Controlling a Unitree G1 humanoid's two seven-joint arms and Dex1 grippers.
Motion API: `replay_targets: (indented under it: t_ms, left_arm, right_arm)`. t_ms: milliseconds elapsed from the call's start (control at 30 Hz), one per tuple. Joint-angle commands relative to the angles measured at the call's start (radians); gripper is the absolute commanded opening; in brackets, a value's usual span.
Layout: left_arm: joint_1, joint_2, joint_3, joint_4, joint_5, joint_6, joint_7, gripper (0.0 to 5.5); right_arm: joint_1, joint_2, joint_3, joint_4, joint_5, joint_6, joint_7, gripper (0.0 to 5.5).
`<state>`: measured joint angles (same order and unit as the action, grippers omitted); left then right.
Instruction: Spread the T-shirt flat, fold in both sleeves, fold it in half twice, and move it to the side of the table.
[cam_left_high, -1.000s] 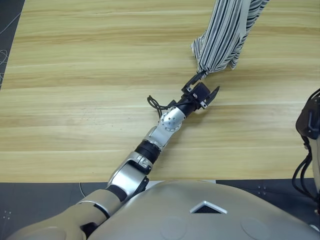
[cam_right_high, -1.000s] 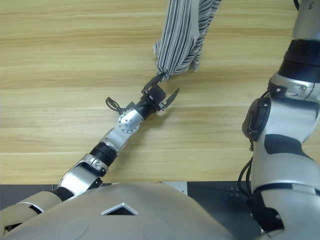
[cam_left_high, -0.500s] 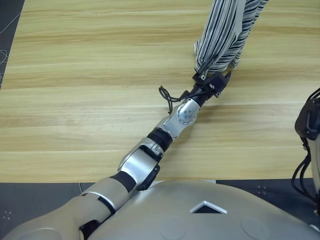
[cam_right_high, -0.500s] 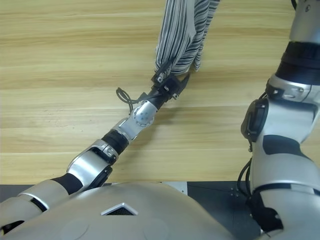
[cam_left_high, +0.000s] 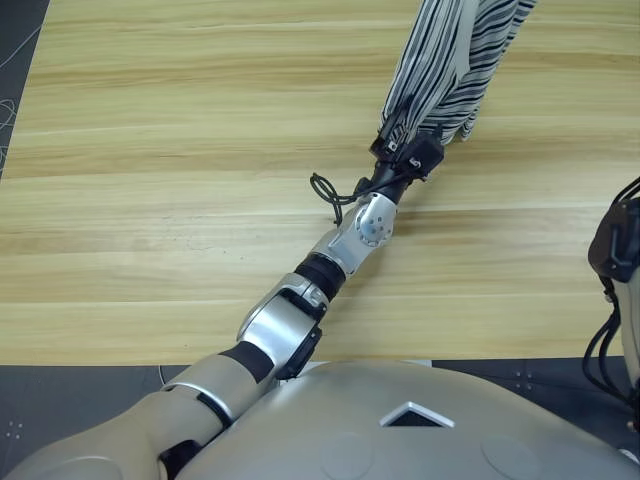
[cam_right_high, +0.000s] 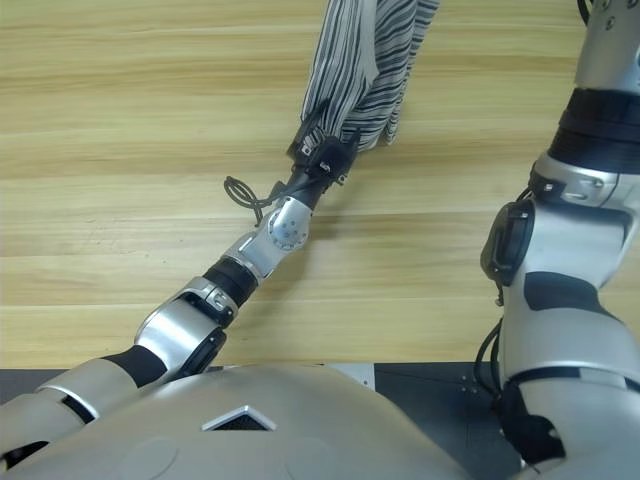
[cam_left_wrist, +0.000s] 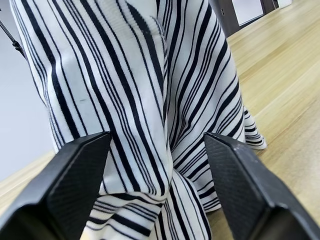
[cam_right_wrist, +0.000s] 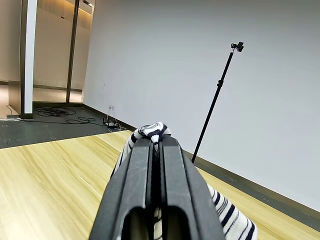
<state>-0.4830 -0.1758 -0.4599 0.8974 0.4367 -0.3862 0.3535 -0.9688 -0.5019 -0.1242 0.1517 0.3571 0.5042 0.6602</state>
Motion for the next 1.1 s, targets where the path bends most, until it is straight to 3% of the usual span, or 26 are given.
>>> replay_targets:
  t_ms: [33,433,667,1100]
  left_arm:
    - [0.015,-0.019,0.011,0.026,0.008,0.03,0.028,3.47]
    - [0.02,0.0,0.032,0.052,0.015,0.057,0.085,3.47]
    - [0.019,0.007,0.045,0.041,0.024,0.065,0.114,2.53]
    - [0.025,0.015,0.065,0.018,0.032,0.067,0.136,0.21]
  right_arm:
    - [-0.007,0.002,0.002,-0.01,0.01,0.004,0.004,0.13]
    - [-0.002,0.005,0.006,-0.017,0.011,0.008,0.006,0.13]
    - [0.008,0.004,0.01,-0.024,0.011,0.01,0.014,0.1]
    - [0.013,0.0,0.011,-0.022,0.006,0.005,0.022,0.1]
